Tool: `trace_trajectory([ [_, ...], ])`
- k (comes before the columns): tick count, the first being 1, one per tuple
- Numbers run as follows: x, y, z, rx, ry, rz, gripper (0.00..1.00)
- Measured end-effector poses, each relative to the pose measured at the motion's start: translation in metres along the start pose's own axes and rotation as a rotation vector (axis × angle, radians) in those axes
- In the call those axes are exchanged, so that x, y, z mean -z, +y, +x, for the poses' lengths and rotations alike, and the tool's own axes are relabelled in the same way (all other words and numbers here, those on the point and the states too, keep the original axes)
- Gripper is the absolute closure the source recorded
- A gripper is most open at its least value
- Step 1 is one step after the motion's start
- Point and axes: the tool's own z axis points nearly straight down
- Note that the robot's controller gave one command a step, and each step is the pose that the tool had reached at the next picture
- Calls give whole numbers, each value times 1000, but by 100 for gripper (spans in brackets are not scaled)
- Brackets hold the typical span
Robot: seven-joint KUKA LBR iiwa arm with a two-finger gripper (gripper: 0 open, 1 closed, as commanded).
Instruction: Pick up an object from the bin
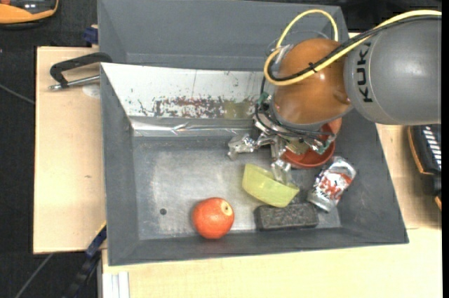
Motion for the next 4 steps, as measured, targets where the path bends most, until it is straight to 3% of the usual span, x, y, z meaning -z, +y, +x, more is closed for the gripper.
trace_trajectory([
  [2,0,2,-2,2,-1,-2,0],
  [3,0,-30,46,316,-4,-2,0],
  [4,1,-47,71,64,-12,-1,0],
])
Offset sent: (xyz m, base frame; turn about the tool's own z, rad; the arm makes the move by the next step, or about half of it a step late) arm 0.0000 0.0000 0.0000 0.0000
